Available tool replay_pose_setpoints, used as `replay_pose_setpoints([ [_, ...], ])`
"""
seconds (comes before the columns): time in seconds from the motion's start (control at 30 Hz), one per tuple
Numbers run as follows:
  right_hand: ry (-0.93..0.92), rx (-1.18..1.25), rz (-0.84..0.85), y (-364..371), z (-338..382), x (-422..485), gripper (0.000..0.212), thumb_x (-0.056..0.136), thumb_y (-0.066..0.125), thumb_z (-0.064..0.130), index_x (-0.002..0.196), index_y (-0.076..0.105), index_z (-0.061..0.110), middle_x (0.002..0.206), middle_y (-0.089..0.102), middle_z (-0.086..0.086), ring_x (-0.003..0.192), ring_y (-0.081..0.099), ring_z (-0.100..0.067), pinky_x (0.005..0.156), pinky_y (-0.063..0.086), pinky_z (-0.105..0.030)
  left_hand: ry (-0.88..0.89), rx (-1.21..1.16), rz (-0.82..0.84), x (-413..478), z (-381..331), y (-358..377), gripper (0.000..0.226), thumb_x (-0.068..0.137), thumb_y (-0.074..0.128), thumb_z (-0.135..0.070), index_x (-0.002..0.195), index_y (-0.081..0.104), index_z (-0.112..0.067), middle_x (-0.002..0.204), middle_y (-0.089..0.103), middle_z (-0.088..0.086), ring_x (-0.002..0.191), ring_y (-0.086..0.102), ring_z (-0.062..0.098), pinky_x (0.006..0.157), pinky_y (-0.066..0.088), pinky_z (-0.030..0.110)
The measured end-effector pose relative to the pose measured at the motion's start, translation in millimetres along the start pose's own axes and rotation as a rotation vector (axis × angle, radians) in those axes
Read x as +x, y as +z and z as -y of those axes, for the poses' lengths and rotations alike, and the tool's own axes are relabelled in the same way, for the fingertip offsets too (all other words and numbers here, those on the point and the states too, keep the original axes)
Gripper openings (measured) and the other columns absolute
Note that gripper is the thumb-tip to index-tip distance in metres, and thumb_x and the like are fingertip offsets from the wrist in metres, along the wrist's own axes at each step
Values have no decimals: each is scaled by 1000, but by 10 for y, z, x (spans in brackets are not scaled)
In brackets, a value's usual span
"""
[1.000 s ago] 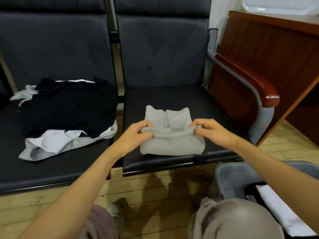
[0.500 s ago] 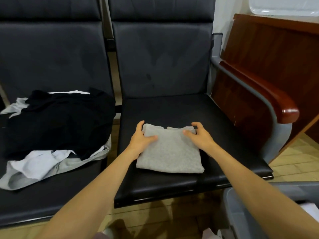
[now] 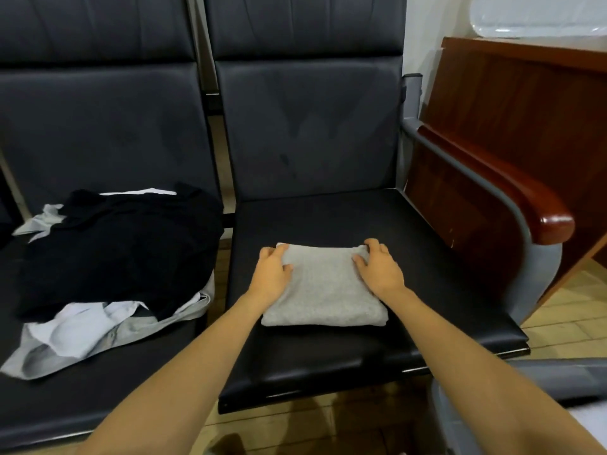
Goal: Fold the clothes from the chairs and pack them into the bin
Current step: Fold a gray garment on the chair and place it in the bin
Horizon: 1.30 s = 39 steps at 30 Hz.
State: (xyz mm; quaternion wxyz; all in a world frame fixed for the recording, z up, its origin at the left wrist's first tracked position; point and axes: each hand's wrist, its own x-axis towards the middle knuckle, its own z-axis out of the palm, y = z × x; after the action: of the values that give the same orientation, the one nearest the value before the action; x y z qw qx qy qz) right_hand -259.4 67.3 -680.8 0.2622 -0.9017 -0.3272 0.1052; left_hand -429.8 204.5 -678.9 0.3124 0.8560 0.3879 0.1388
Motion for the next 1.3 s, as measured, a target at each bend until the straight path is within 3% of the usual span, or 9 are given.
replay_pose_setpoints([
  [0.13, -131, -170, -174, -71, 122, -68, 45, 97, 50, 24, 139, 39, 13, 141, 36, -9, 125, 40, -27, 98, 42, -37, 122, 369, -187, -117, -176, -12, 50, 101, 42, -25, 148, 28, -15, 157, 10, 12, 142, 16, 29, 114, 22, 40],
  [0.2, -262, -193, -175, -94, 256, -148, 41, 98, 48, 26, 138, 44, 15, 142, 38, -5, 132, 33, -23, 105, 35, -36, 214, 449, -118, -158, -246, 4, 50, 103, 35, -33, 150, 26, -17, 159, 9, 8, 147, 7, 26, 118, 11, 42],
  [0.33, -292, -260, 154, 109, 272, -420, 54, 102, 30, 43, 151, 21, 24, 160, 12, -1, 148, 3, -21, 119, 9, -43, 68, 466, 256, -310, -94, 130, 56, 102, 16, -49, 153, 6, -28, 161, -10, 0, 147, -15, 19, 118, -8, 52],
  [0.47, -211, -321, 311, 179, 0, -670, 57, 101, 16, 52, 153, 1, 34, 161, -8, 9, 147, -14, -15, 118, -3, -48, 19, 470, 294, -614, -26, 187, 60, 100, 10, -54, 152, -8, -30, 159, -21, -2, 144, -26, 19, 114, -16, 56],
  [0.7, -88, -18, 18, 13, -204, -1165, 43, 100, 46, 29, 141, 38, 19, 151, 20, -8, 136, 21, -27, 109, 27, -33, 43, 364, 226, -1182, 61, 102, 60, 102, 19, -48, 153, -3, -24, 159, -16, 2, 147, -14, 22, 115, -10, 54],
  [0.9, 59, -196, 201, -148, 112, -1243, 40, 101, 43, 26, 141, 35, 25, 137, 39, -14, 122, 41, -33, 100, 38, -40, -247, 222, -30, -1333, -6, 29, 64, 94, 44, -53, 137, 38, -6, 144, 30, 11, 132, 26, 29, 109, 22, 40],
  [1.0, 40, -75, 207, -232, 193, -1366, 41, 101, 37, 9, 141, 35, 20, 139, 31, -16, 94, 51, -28, 75, 46, -32, -168, 42, -24, -1421, -151, -56, 49, 95, 50, -42, 130, 46, -7, 135, 44, 11, 124, 39, 30, 103, 32, 39],
  [1.1, 31, -24, 144, -581, 171, -1536, 38, 102, 36, 14, 139, 40, 21, 140, 31, -16, 85, 48, -22, 73, 38, -28, -43, -244, 32, -1482, -427, -177, 43, 94, 57, -26, 128, 38, -9, 129, 52, 14, 111, 54, 31, 85, 44, 35],
  [1.3, 52, 92, -122, -1399, -524, -2016, 31, 95, 44, 15, 123, 54, 22, 121, 44, -14, 95, 52, -31, 69, 34, -30, 285, -207, 283, -1506, -1385, 11, 68, 97, 54, -26, 153, 16, -30, 154, 32, 5, 139, 34, 29, 110, 29, 38],
])
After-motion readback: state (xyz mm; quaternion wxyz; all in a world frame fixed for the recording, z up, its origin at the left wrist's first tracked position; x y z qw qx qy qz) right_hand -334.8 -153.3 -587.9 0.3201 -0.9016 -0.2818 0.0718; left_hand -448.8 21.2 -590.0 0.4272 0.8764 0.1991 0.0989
